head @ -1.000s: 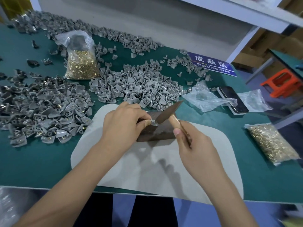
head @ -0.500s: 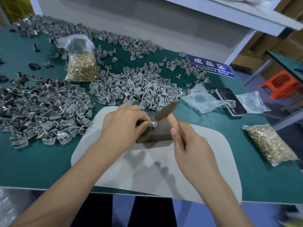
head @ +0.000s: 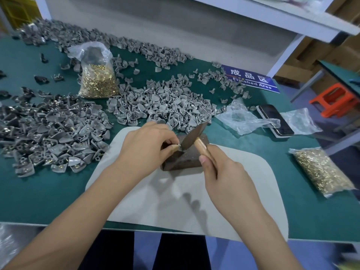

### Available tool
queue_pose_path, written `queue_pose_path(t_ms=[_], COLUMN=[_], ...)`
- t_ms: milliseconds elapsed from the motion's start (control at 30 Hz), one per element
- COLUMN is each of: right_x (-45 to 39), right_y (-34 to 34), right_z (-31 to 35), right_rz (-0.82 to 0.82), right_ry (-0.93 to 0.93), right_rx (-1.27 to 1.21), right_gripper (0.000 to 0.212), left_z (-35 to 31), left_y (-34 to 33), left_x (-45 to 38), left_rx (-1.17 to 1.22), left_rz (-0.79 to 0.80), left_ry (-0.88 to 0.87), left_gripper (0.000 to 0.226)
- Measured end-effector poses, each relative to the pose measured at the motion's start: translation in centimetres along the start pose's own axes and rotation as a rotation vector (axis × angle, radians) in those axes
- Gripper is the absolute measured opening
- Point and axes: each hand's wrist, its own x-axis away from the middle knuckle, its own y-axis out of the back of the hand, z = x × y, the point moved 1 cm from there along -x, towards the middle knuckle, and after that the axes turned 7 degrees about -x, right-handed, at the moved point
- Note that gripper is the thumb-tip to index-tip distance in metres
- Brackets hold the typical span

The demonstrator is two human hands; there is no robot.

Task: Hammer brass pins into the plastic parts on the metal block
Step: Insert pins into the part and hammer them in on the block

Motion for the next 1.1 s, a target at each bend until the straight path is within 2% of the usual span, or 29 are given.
queue_pose_path(t_ms=[167, 300, 467, 567, 700, 800, 933, 1033, 1100], right_x=[0.2, -0.4, -0.5, -0.2, 0.5, 0.7, 0.7, 0.5, 0.2], right_y=[-0.1, 0.4, 0.6, 0.3, 0.2, -0.2, 0.1, 0.2, 0.5], right_z=[0.1, -0.2, -0.1, 0.1, 0.3, 0.5, 0.2, 0.0, -0.3], right_rz=[-0.008, 0.001, -0.166, -0.032, -0.101, -0.045, -0.18, -0.08, -0.109], right_ry=[-0.014, 0.006, 0.01, 0.012, 0.012, 0.013, 0.007, -0.016, -0.022], right_rx=[-0.012, -0.013, -0.183, -0.067, -0.102, -0.071, -0.129, -0.033, -0.021], right_gripper=[0.015, 0.012, 0.026, 0.017, 0.031, 0.022, 0.035, 0.028, 0.028], left_z=[0.2, 0.2, -0.5, -0.3, -0.2, -0.5, -0.6, -0.8, -0.9], left_y=[-0.4, -0.3, -0.6, -0.7, -0.9, -0.9, -0.7, -0.6, -0.6], left_x=[0.3, 0.5, 1.1, 1.2, 1.1, 0.8, 1.0, 1.1, 1.1], left_rx=[0.114, 0.056, -0.005, -0.035, -0.03, -0.067, -0.05, -0.055, -0.066], left_rz=[-0.017, -0.04, -0.09, -0.069, -0.058, -0.016, -0.034, -0.041, -0.045], left_ry=[0.037, 0.014, -0.024, 0.014, -0.02, -0.03, -0.029, -0.015, -0.014], left_gripper=[0.004, 0.006, 0.004, 0.004, 0.003, 0.005, 0.003, 0.002, 0.003])
